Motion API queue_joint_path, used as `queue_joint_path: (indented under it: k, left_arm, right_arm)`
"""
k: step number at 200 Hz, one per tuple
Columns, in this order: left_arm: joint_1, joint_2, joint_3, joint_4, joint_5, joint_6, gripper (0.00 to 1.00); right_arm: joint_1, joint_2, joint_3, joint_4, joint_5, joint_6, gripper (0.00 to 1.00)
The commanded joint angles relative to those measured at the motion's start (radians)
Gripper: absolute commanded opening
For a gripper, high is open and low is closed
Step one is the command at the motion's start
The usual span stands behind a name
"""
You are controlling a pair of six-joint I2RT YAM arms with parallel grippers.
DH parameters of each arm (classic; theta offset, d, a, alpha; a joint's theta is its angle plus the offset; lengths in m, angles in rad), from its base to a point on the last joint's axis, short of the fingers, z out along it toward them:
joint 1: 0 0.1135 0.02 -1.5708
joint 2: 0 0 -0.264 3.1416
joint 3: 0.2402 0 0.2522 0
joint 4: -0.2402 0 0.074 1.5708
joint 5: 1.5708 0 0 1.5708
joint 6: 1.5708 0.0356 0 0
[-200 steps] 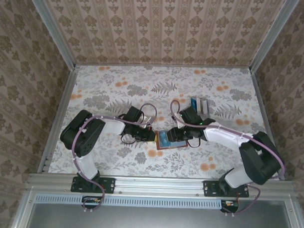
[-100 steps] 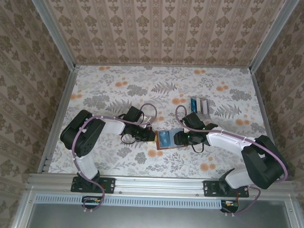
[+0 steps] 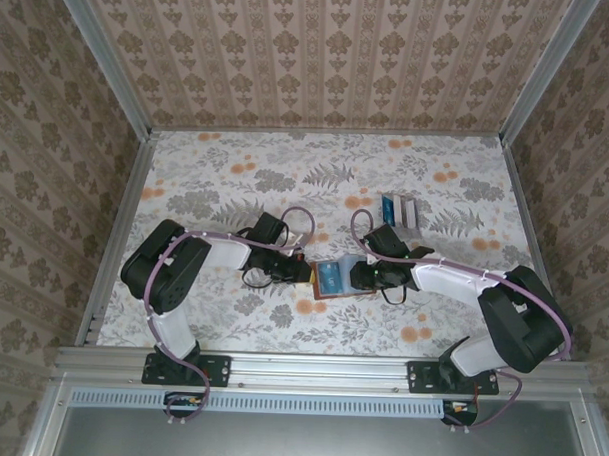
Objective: Put the credit cards into the card holder
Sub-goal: Flip over the card slot in the card holder.
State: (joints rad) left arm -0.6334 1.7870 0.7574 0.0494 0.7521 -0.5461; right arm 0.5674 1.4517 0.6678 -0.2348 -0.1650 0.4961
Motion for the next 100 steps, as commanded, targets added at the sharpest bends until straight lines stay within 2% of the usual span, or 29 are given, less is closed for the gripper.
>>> queue_joint_path:
  k: [1,25,50,56,72,100]
  left_arm:
    - [-0.029,0.076,-0.037,-0.085,-0.09,0.035,0.0]
    - [-0.031,0.07,-0.054,-0.063,-0.093,0.021,0.0]
    - [-0.032,0.084,-0.047,-0.07,-0.092,0.026,0.0]
    - [-0.032,0.082,-0.05,-0.066,-0.094,0.022,0.0]
    - [-0.034,0.078,-0.059,-0.049,-0.094,0.015,0.0]
    - [-0.037,0.075,-0.06,-0.054,-0.096,0.017,0.0]
  right_arm:
    - [0.002,-0.033,-0.012,-0.011,-0.008,-0.01,0.29]
    - [0.002,-0.054,-0.018,-0.015,-0.006,-0.014,0.28]
    - [0.002,-0.111,-0.04,0.018,-0.04,-0.03,0.07]
    - [0.002,-0.114,-0.042,0.021,-0.043,-0.03,0.05]
    - [0.002,-0.114,-0.039,0.02,-0.055,-0.032,0.05]
    - [0.002,-0.105,-0.051,0.05,-0.075,-0.019,0.13]
